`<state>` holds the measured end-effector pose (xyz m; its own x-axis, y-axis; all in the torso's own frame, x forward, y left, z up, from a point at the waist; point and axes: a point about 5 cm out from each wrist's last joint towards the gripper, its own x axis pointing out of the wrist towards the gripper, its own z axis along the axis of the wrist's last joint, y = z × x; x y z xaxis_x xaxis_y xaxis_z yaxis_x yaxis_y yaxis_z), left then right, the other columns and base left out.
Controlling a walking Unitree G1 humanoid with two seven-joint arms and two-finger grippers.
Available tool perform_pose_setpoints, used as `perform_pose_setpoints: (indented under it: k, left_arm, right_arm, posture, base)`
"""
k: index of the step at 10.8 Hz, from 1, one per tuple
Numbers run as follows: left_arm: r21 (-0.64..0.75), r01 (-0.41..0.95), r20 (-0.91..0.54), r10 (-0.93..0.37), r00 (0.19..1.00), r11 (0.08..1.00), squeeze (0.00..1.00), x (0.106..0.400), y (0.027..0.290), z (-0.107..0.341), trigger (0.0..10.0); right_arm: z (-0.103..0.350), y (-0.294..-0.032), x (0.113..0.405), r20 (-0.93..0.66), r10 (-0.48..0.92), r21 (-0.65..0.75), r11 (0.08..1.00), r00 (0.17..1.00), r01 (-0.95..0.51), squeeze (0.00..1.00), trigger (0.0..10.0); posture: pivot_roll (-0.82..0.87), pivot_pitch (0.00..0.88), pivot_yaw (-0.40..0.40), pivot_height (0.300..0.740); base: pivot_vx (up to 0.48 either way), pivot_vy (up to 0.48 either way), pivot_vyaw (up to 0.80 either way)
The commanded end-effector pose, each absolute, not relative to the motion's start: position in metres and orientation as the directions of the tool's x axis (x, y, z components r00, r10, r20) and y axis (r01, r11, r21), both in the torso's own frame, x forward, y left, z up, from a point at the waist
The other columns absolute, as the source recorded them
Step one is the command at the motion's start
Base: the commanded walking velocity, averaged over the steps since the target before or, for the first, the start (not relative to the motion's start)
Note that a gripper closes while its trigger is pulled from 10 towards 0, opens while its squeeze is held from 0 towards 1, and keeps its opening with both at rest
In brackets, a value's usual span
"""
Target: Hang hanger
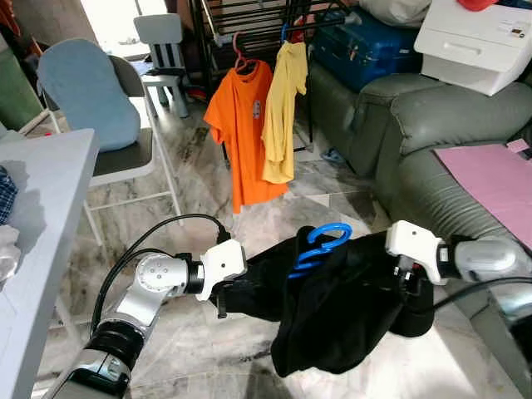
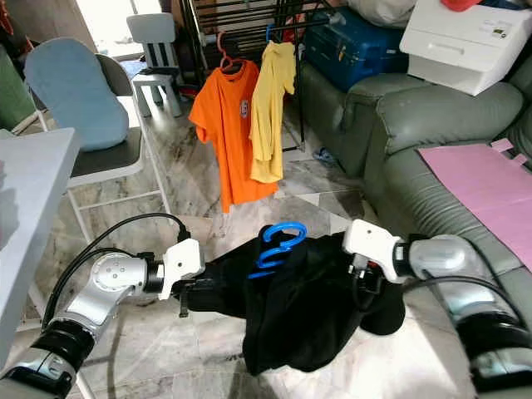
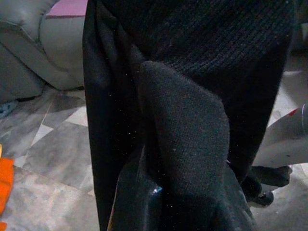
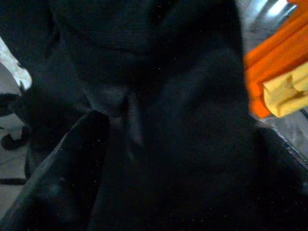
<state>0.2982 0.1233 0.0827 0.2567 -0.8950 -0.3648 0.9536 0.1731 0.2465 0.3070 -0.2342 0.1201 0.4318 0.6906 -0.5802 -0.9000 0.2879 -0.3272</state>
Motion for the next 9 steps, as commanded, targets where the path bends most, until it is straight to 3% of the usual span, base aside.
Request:
perform_pose_setpoints:
  k: [1, 2, 6, 7, 8, 9]
  left_arm:
    - [0.269, 0.947, -0.332, -0.905, 0.264, 0.177, 0.00, 0.302, 0.124, 0.092, 0.0]
    - [0.268, 0.947, -0.333, -0.905, 0.263, 0.177, 0.00, 0.302, 0.124, 0.092, 0.0]
    - [0.256, 0.952, -0.340, -0.906, 0.254, 0.171, 0.00, 0.300, 0.124, 0.088, 0.0]
    - [0.253, 0.952, -0.346, -0.903, 0.253, 0.170, 0.00, 0.300, 0.125, 0.087, 0.0]
    - [0.254, 0.952, -0.351, -0.900, 0.257, 0.173, 0.00, 0.301, 0.126, 0.087, 0.0]
    - [0.254, 0.951, -0.355, -0.897, 0.262, 0.177, 0.00, 0.302, 0.127, 0.087, 0.0]
  right_arm:
    - [0.122, -0.230, 0.310, -0.581, 0.705, -0.325, 0.256, 0.406, -0.910, 0.00, 1.1]
    - [0.124, -0.224, 0.316, -0.561, 0.714, -0.338, 0.264, 0.419, -0.903, 0.00, 0.0]
    - [0.127, -0.212, 0.321, -0.551, 0.747, -0.332, 0.213, 0.372, -0.919, 0.00, 0.0]
    - [0.128, -0.211, 0.319, -0.552, 0.764, -0.302, 0.190, 0.334, -0.934, 0.00, 7.6]
    - [0.129, -0.211, 0.319, -0.555, 0.765, -0.294, 0.187, 0.327, -0.937, 0.00, 10.0]
    - [0.129, -0.213, 0.319, -0.549, 0.773, -0.264, 0.200, 0.318, -0.943, 1.00, 10.0]
  posture:
    - [-0.19, 0.000, 0.042, 0.740]
    - [-0.19, 0.000, 0.041, 0.740]
    - [-0.18, 0.000, 0.039, 0.740]
    - [-0.18, 0.000, 0.039, 0.740]
    - [-0.18, 0.000, 0.040, 0.740]
    - [-0.18, 0.000, 0.040, 0.740]
  base:
    - [0.000, 0.000, 0.00]
    - [0.000, 0.000, 0.00]
    - [0.000, 0.000, 0.00]
    - [0.000, 0.000, 0.00]
    - [0.000, 0.000, 0.00]
    - [0.000, 0.000, 0.00]
